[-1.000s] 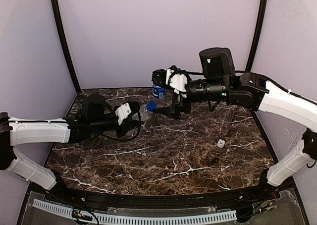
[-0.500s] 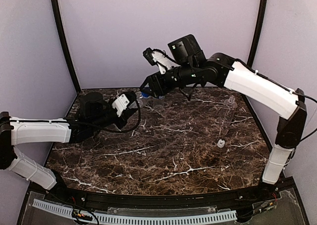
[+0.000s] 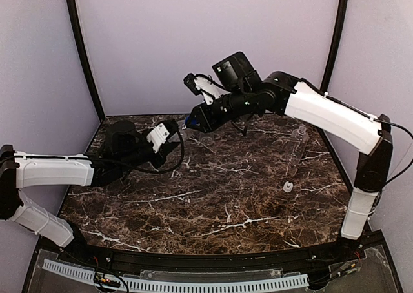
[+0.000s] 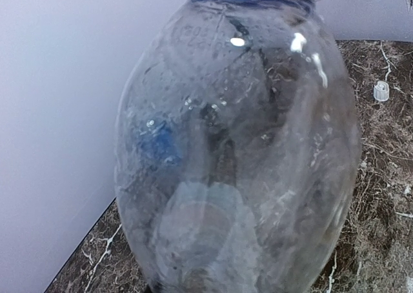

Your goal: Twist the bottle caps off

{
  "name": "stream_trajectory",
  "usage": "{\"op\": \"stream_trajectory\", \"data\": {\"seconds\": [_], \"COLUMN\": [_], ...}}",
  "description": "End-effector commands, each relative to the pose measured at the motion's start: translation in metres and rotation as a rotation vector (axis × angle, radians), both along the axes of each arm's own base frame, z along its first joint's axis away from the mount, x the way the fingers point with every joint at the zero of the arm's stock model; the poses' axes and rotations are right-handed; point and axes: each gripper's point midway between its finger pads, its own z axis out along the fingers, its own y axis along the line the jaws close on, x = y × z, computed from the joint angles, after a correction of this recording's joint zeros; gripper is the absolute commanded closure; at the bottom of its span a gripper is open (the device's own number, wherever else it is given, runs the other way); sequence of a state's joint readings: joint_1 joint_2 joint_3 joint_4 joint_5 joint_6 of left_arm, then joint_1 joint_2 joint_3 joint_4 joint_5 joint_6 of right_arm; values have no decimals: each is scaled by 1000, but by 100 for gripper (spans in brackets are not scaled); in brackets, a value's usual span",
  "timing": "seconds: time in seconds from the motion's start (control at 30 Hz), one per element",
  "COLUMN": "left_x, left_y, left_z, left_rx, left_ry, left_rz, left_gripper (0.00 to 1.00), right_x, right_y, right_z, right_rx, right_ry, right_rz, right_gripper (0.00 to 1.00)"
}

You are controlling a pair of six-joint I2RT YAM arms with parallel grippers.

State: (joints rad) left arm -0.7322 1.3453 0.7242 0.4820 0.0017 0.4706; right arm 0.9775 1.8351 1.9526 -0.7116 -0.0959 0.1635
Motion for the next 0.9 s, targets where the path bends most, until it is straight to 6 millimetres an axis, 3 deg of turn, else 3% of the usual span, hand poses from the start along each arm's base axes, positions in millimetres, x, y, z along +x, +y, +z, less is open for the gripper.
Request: {"op": "stream_trajectory", "data": {"seconds": [0.0,0.1,0.17,0.27,0.47,0.57,0.7,0.87], "left_x": [-3,-7,-13,-40,-95,-114,-128,-131], "left_y": [-5,-8,-11,-24,-34,-34,-32,-30], "left_z": [4,2,-3,-20,-42,-48,-57,-58], "left_rx": [-16,-14,1,49,105,127,141,148], "left_ry": [-7,2,12,68,172,189,243,237], "left_rz": [-32,-58,-101,-271,-566,-669,-728,-735], "left_gripper": [82,82,82,83,89,87,84,84], "right_x": [-5,-7,-10,-27,-102,-123,-118,-108], "right_y": [6,6,4,4,-5,-14,-16,-13], "right_z": [9,10,13,12,-42,-65,-68,-67], "right_rx": [19,15,10,-22,-272,-389,-489,-576], "right_ry": [-12,-36,-70,-173,-556,-767,-958,-1125], "right_rz": [35,66,98,229,723,945,1059,1124], "right_gripper": [75,100,100,100,100,100,100,100]}}
